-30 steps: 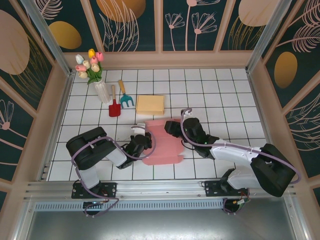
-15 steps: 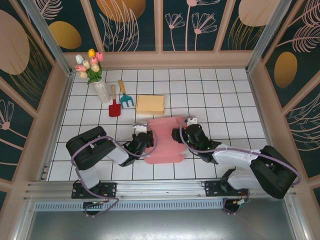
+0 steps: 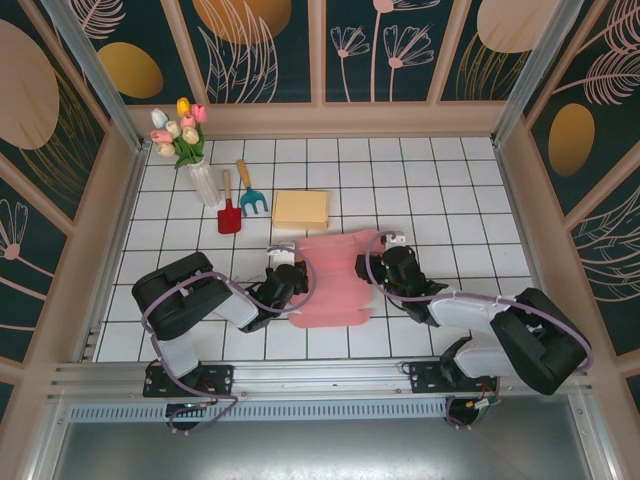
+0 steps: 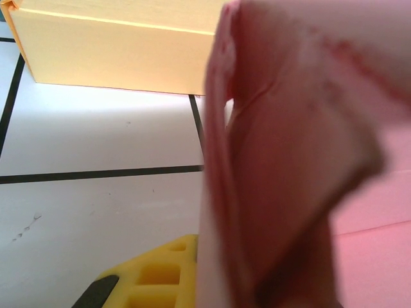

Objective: Fold the paper box

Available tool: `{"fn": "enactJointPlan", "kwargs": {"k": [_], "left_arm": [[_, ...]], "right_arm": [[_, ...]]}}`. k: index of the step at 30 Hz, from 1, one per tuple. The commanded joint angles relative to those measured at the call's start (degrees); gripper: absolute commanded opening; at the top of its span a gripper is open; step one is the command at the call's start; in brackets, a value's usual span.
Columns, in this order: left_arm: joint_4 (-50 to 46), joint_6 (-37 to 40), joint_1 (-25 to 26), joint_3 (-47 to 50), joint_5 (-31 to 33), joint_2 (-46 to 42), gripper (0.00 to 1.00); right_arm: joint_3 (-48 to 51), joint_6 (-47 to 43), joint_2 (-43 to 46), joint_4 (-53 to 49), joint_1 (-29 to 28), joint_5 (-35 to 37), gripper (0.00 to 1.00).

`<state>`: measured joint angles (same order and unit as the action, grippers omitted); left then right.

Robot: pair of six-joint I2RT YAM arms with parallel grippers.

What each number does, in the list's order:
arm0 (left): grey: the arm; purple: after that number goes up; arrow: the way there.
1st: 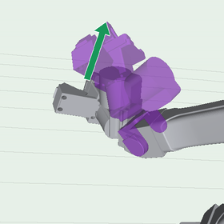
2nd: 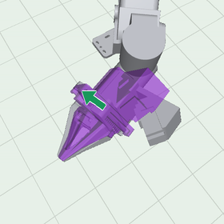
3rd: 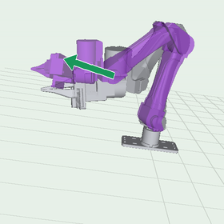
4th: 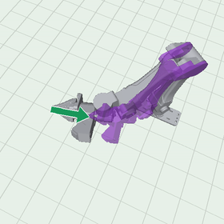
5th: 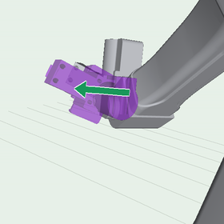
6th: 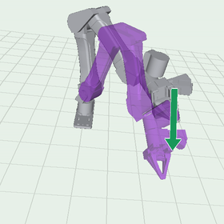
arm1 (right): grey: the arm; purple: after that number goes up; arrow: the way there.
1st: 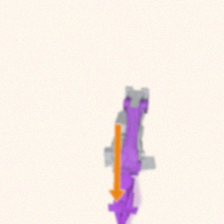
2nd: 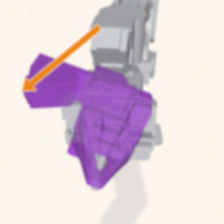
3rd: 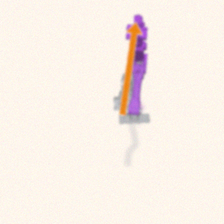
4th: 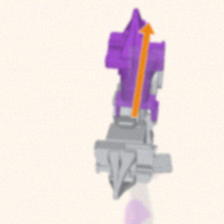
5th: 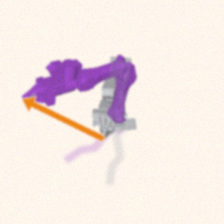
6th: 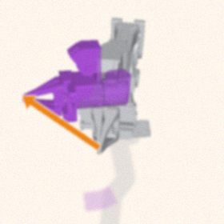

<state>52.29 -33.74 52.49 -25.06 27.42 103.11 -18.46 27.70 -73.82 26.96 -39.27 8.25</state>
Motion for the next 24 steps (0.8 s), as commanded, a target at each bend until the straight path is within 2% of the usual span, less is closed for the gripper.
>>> {"fn": "enactJointPlan", "kwargs": {"k": [1, 8, 12, 18, 24], "left_arm": [[-2.41, -0.49, 0.22, -0.26, -2.18, 0.79, 0.0], [-2.79, -0.23, 0.22, -0.77, -1.83, 1.67, 0.0], [-4.12, 0.02, 0.22, -1.65, -1.57, 2.43, 0.0], [-3.87, -0.01, 0.14, -1.4, -1.74, 2.2, 0.0], [-4.38, 0.5, 0.24, -0.89, -1.04, 0.87, 0.0]], "right_arm": [[-0.4, 0.26, -2.19, 3.41, -0.57, -4.08, 0.55], [-2.37, 1.31, -4.71, 6.67, -4.18, -7.15, 0.53], [-5.55, -1.08, -6.29, 3.64, -6.92, -3.94, 0.53], [-7.17, -0.53, -9.83, 3.86, -8.11, -3.5, 0.53], [-9.06, -3.26, -6.68, -3.24, -8.62, -3.43, 0.52]]}}
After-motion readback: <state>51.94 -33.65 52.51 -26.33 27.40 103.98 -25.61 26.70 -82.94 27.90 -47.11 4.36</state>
